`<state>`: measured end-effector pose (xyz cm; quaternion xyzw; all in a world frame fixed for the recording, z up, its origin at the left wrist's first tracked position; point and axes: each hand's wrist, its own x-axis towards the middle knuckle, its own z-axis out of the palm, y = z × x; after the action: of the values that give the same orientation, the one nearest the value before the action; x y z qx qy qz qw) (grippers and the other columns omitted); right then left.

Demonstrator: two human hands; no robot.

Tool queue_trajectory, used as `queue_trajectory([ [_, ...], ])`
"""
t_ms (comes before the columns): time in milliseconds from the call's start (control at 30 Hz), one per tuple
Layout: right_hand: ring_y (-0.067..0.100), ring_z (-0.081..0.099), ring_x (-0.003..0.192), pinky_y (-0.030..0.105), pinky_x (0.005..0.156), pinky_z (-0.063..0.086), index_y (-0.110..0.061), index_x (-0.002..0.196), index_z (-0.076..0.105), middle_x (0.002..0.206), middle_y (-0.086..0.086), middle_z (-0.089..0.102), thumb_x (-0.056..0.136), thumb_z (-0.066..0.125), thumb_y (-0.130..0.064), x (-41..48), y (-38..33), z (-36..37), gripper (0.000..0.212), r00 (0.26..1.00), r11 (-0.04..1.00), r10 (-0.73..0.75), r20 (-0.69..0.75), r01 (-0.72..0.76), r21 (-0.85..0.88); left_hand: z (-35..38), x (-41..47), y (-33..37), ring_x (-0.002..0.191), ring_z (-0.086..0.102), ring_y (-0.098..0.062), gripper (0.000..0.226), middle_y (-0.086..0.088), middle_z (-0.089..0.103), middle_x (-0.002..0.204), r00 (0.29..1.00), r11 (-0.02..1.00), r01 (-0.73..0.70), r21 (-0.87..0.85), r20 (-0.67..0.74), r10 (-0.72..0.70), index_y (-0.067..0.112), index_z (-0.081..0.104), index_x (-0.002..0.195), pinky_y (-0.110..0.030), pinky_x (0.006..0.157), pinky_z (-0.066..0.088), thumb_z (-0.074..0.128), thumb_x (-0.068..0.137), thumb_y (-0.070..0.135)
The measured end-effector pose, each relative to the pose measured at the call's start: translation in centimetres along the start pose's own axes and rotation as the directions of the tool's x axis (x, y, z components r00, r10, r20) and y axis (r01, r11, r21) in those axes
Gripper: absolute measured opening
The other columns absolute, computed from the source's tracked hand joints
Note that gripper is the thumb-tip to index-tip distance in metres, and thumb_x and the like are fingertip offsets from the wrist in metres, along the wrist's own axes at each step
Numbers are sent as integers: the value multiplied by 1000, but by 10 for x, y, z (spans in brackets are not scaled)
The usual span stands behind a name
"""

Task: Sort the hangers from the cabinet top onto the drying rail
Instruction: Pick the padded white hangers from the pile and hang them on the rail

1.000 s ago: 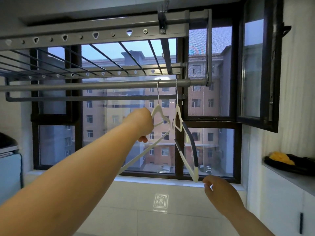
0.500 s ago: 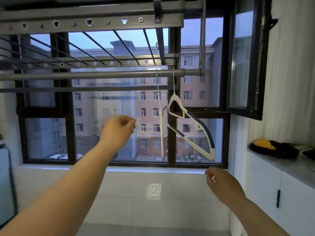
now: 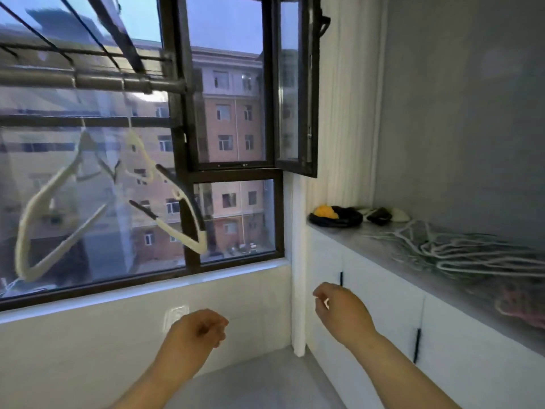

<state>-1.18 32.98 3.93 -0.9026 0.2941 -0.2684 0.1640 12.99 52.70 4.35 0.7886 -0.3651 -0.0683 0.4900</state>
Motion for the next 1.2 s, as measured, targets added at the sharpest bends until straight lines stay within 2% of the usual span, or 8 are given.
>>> queue_trajectory([
  [333, 18, 59, 103, 23, 79, 41, -16, 112, 60, 112, 2, 65, 92, 46, -18, 30, 201, -67, 25, 938, 948, 287, -192, -307, -83, 207, 90, 58, 57, 52, 8, 32, 12, 59, 61, 954, 990, -121, 79, 286, 93, 32, 54, 60, 1, 54, 37, 53, 88, 15],
  [433, 25, 61, 100, 28, 79, 43, -11, 106, 61, 107, 9, 68, 90, 47, -16, 39, 262, -85, 22, 889, 896, 371, -267, -419, -150, 269, 117, 76, 66, 55, 1, 29, 17, 58, 67, 925, 988, -143, 60, 362, 112, 32, 54, 65, -2, 60, 39, 53, 87, 12],
  [500, 25, 60, 102, 29, 82, 42, -9, 105, 62, 108, 10, 66, 90, 47, -14, 42, 301, -93, 22, 866, 867, 390, -312, -460, -193, 308, 132, 84, 68, 57, -5, 30, 15, 59, 67, 913, 991, -132, 25, 393, 111, 31, 55, 66, -13, 67, 42, 53, 87, 9],
  [600, 21, 49, 117, 25, 90, 34, -21, 111, 55, 113, 2, 54, 89, 44, -14, 47, 348, -103, 25, 827, 816, 437, -353, -530, -232, 359, 149, 89, 66, 57, -6, 34, 13, 59, 66, 893, 992, -126, -6, 436, 116, 32, 55, 65, -11, 62, 40, 51, 87, 6],
  [667, 20, 37, 129, 28, 103, 29, -25, 129, 44, 134, 0, 45, 92, 41, -24, 49, 369, -105, 37, 800, 734, 477, -364, -591, -335, 386, 160, 90, 72, 59, -5, 35, 16, 59, 69, 873, 989, -146, 8, 472, 125, 35, 54, 65, -3, 61, 38, 51, 88, 8],
  [767, 21, 21, 139, 34, 113, 20, -24, 140, 30, 151, -1, 25, 94, 38, -33, 55, 390, -104, 48, 766, 696, 568, -302, -642, -321, 418, 176, 92, 78, 62, -10, 32, 14, 61, 71, 861, 985, -170, 7, 487, 145, 34, 55, 69, -1, 61, 38, 51, 88, 8],
  [1000, 20, 14, 141, 32, 114, 18, -23, 142, 27, 154, -4, 17, 92, 42, -32, 66, 412, -107, 52, 745, 716, 632, -215, -667, -208, 475, 229, 129, 91, 57, -12, 19, 3, 65, 104, 861, 958, -286, -7, 438, 260, 18, 67, 100, -16, 80, 40, 52, 89, 14],
  [1200, 17, 5, 144, 23, 114, 8, -22, 145, 18, 156, -3, 7, 91, 43, -24, 72, 427, -116, 60, 746, 705, 640, -184, -666, -246, 523, 286, 176, 107, 57, -29, 27, -17, 61, 118, 763, 922, -386, -23, 553, 334, 4, 59, 113, -27, 88, 43, 48, 90, 13],
])
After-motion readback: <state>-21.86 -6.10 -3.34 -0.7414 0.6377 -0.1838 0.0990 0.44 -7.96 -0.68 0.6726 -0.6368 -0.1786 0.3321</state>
